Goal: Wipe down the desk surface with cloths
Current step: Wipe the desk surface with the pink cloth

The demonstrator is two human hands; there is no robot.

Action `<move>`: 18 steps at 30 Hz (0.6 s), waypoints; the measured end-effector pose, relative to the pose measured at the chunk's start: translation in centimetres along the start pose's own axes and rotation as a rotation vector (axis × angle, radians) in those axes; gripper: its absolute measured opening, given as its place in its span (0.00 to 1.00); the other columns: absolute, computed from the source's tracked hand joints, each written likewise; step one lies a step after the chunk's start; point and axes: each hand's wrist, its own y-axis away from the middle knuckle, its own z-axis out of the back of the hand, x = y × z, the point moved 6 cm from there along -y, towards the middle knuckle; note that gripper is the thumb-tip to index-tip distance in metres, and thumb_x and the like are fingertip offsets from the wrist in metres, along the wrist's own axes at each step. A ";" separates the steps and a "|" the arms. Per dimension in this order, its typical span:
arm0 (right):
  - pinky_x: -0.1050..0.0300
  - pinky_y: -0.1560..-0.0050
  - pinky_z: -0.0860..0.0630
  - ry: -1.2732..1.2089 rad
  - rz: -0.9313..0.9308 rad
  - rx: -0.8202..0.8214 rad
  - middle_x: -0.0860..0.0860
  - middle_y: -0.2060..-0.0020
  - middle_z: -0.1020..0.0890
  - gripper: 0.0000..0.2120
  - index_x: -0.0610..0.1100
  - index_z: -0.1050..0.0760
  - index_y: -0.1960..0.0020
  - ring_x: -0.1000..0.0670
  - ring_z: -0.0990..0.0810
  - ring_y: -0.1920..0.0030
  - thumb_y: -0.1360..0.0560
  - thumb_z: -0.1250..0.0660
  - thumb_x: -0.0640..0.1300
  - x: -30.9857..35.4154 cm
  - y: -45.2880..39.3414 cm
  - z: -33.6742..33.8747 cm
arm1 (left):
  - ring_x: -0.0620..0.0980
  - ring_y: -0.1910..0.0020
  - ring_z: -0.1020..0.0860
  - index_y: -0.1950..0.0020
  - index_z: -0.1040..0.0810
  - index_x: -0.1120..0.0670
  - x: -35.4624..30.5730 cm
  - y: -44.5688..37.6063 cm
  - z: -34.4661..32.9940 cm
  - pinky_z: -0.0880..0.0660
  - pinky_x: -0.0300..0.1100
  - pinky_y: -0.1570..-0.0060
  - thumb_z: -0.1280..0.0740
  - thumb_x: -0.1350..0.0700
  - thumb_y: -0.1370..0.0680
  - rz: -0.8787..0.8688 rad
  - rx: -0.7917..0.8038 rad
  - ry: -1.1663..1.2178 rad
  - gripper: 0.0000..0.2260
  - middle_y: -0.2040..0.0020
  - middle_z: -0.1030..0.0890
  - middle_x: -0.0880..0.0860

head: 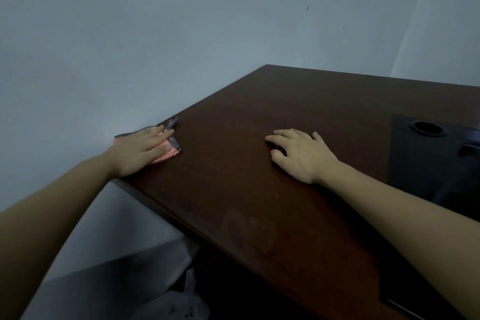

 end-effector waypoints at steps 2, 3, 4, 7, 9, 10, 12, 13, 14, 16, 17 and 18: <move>0.31 0.22 0.53 0.001 0.001 0.000 0.55 0.19 0.43 0.25 0.57 0.42 0.19 0.47 0.48 0.19 0.16 0.51 0.57 0.0 0.1 0.0 | 0.44 0.19 0.52 0.22 0.50 0.37 -0.9 1.0 -0.3 0.60 0.36 0.24 0.60 0.17 0.35 -0.061 0.008 -0.018 0.45 0.18 0.49 0.44; 0.31 0.22 0.53 0.000 -0.001 0.003 0.55 0.19 0.43 0.25 0.57 0.42 0.19 0.47 0.49 0.18 0.15 0.51 0.57 0.1 0.2 0.0 | 0.42 0.20 0.53 0.23 0.51 0.36 -1.6 1.7 -0.4 0.62 0.34 0.25 0.63 0.16 0.36 -0.102 0.010 -0.035 0.46 0.19 0.50 0.44; 0.31 0.22 0.54 -0.001 -0.003 0.006 0.55 0.19 0.44 0.25 0.57 0.42 0.19 0.47 0.49 0.18 0.15 0.51 0.57 0.1 0.2 0.0 | 0.39 0.20 0.55 0.23 0.52 0.35 -2.4 2.6 -0.6 0.63 0.31 0.27 0.65 0.17 0.35 -0.144 0.006 -0.049 0.44 0.19 0.51 0.43; 0.31 0.22 0.54 0.006 -0.001 0.009 0.55 0.18 0.44 0.25 0.57 0.43 0.19 0.47 0.49 0.18 0.15 0.51 0.57 0.0 0.2 -0.1 | 0.33 0.22 0.59 0.23 0.53 0.34 -5.2 5.4 -1.5 0.64 0.31 0.26 0.64 0.22 0.27 -0.269 -0.014 -0.067 0.35 0.19 0.52 0.42; 0.31 0.22 0.54 0.014 0.000 0.013 0.55 0.18 0.44 0.25 0.57 0.44 0.18 0.47 0.50 0.18 0.15 0.52 0.57 0.1 0.2 -0.1 | 0.34 0.21 0.58 0.22 0.51 0.34 -6.3 6.9 -2.2 0.61 0.39 0.21 0.62 0.24 0.24 -0.323 -0.011 -0.047 0.32 0.18 0.52 0.41; 0.32 0.22 0.54 0.016 0.000 0.016 0.55 0.18 0.45 0.25 0.58 0.44 0.18 0.47 0.50 0.18 0.15 0.52 0.57 0.0 0.1 -0.1 | 0.35 0.20 0.57 0.22 0.50 0.35 -6.5 7.2 -2.4 0.59 0.42 0.20 0.60 0.25 0.23 -0.339 -0.007 -0.027 0.31 0.18 0.51 0.41; 0.32 0.22 0.54 0.020 0.002 0.014 0.55 0.18 0.45 0.25 0.58 0.45 0.18 0.47 0.50 0.18 0.15 0.52 0.57 0.0 0.0 -0.2 | 0.37 0.20 0.55 0.21 0.47 0.36 -6.1 7.0 -2.1 0.57 0.43 0.20 0.56 0.26 0.22 -0.361 -0.001 0.011 0.31 0.18 0.50 0.40; 0.32 0.22 0.54 0.022 0.004 0.010 0.55 0.18 0.45 0.25 0.58 0.45 0.18 0.47 0.50 0.18 0.15 0.52 0.57 0.0 0.0 -0.2 | 0.37 0.20 0.54 0.22 0.46 0.35 -5.6 6.5 -1.8 0.57 0.41 0.21 0.55 0.26 0.22 -0.362 0.001 0.022 0.30 0.19 0.49 0.39; 0.32 0.22 0.54 0.020 0.006 0.008 0.55 0.18 0.45 0.25 0.58 0.45 0.18 0.47 0.50 0.18 0.15 0.52 0.57 0.0 0.0 -0.2 | 0.36 0.20 0.53 0.22 0.45 0.34 -4.9 5.9 -1.4 0.57 0.39 0.21 0.54 0.25 0.22 -0.352 0.000 0.032 0.30 0.19 0.48 0.39; 0.32 0.22 0.54 0.013 0.009 0.004 0.55 0.18 0.45 0.25 0.58 0.44 0.18 0.47 0.50 0.18 0.15 0.51 0.57 -0.1 -0.1 -0.3 | 0.34 0.21 0.51 0.24 0.44 0.27 -2.9 4.6 -0.6 0.56 0.37 0.21 0.53 0.24 0.23 -0.311 -0.009 0.060 0.28 0.20 0.46 0.38; 0.32 0.22 0.54 0.011 0.012 -0.002 0.55 0.18 0.44 0.25 0.58 0.44 0.19 0.47 0.50 0.18 0.16 0.51 0.57 -0.1 -0.1 -0.3 | 0.34 0.21 0.50 0.26 0.46 0.23 -1.7 3.9 -0.4 0.55 0.39 0.21 0.52 0.24 0.24 -0.288 -0.017 0.077 0.26 0.20 0.45 0.37; 0.32 0.22 0.53 0.010 0.014 -0.008 0.56 0.18 0.44 0.25 0.58 0.43 0.19 0.47 0.49 0.18 0.16 0.51 0.58 -0.2 -0.2 -0.2 | 0.34 0.21 0.49 0.27 0.48 0.20 -0.7 3.2 -0.1 0.53 0.42 0.20 0.52 0.23 0.25 -0.258 -0.024 0.092 0.25 0.20 0.44 0.37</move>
